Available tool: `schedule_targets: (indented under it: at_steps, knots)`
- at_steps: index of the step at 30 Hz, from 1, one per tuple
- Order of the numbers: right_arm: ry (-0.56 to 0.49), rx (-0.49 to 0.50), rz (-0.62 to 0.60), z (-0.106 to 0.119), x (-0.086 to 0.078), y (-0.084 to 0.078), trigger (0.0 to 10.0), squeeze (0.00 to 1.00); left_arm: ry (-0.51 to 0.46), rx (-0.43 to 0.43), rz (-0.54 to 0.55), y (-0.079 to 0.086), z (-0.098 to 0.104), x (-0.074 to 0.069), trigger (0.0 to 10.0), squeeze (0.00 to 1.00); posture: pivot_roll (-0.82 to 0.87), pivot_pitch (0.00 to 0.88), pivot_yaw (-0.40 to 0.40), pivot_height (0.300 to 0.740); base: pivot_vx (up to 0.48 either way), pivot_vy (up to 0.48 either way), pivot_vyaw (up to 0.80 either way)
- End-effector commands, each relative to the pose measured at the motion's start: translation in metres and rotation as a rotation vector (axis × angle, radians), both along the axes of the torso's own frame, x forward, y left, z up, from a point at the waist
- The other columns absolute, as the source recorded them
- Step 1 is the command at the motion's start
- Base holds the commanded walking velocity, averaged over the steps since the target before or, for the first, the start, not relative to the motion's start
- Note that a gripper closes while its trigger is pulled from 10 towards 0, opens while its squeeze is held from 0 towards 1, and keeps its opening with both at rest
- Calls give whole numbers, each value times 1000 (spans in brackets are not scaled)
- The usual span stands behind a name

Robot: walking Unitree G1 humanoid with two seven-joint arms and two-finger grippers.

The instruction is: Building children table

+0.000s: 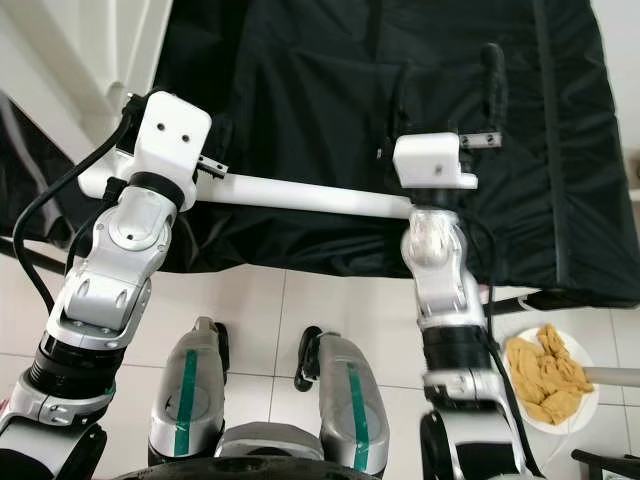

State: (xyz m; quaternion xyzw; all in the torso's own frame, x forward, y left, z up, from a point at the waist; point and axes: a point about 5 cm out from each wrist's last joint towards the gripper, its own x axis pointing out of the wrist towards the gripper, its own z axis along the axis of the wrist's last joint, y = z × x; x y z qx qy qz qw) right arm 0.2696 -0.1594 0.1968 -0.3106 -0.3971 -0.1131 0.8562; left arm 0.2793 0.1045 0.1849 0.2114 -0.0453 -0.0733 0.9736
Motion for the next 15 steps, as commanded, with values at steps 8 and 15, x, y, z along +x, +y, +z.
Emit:
schedule_targets:
  at_steps: [8,15]
  knots:
    - [-178,-86,-111,23,-7,1,10000,0,-42,-5,83,3,0,1,10000,0,130,123,-5,740,0,0,0]
    - [-316,-163,-191,44,-7,6,10000,0,-46,6,88,5,1,2,10000,0,148,125,6,740,0,0,0]
